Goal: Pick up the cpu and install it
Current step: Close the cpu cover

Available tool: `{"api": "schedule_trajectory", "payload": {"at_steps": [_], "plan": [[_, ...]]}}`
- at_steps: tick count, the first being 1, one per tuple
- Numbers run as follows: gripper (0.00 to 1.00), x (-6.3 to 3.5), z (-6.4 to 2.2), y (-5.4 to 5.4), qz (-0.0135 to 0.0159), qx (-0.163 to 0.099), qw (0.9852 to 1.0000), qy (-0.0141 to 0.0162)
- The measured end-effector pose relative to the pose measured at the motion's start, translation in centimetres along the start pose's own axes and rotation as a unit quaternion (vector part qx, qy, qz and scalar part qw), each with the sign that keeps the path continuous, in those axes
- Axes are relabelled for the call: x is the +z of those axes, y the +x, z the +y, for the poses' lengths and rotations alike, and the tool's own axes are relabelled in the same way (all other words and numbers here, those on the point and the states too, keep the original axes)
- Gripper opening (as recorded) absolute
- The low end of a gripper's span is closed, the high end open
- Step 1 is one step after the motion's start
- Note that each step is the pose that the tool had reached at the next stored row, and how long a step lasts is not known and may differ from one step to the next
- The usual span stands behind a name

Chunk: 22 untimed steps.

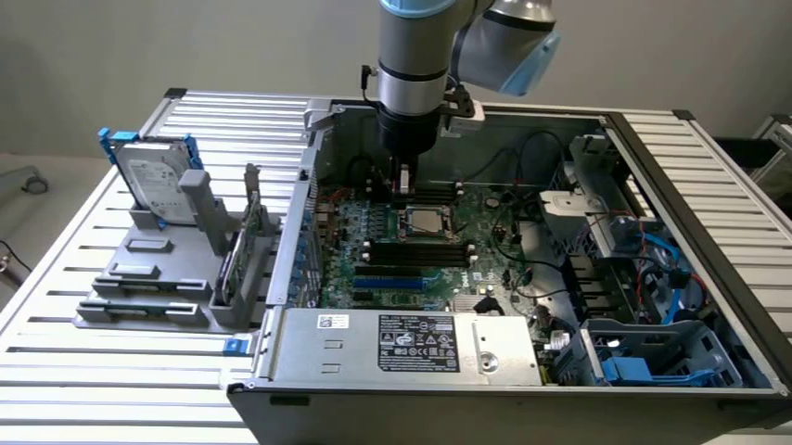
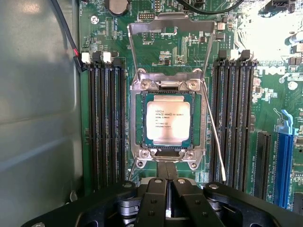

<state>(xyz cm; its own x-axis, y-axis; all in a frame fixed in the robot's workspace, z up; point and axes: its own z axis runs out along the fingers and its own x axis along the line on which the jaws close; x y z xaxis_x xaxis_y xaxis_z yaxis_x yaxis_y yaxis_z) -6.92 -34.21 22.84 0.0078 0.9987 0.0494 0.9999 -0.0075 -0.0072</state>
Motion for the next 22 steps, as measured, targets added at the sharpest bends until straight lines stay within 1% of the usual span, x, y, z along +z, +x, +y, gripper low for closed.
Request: {"api": "schedule_trajectory", "payload": {"at_steps": [2, 4, 8, 12, 18, 22], "plan": [[0.11, -0.32, 0.19, 0.0, 0.0, 0.0, 1.0, 0.0], [0.11, -0.86, 0.59, 0.0, 0.0001, 0.0, 1.0, -0.0001], [0.11, -1.81, 1.81, 0.0, 0.0002, 0.0, 1.0, -0.0001], [0.11, -2.45, 3.51, -0.1, 0.0002, 0.0, 1.0, -0.0001], [0.11, -2.95, 6.22, -0.1, 0.0003, 0.0, 1.0, -0.0001], [0.11, -3.61, 8.03, 0.0, 0.0006, 0.0, 1.0, -0.0001]]}}
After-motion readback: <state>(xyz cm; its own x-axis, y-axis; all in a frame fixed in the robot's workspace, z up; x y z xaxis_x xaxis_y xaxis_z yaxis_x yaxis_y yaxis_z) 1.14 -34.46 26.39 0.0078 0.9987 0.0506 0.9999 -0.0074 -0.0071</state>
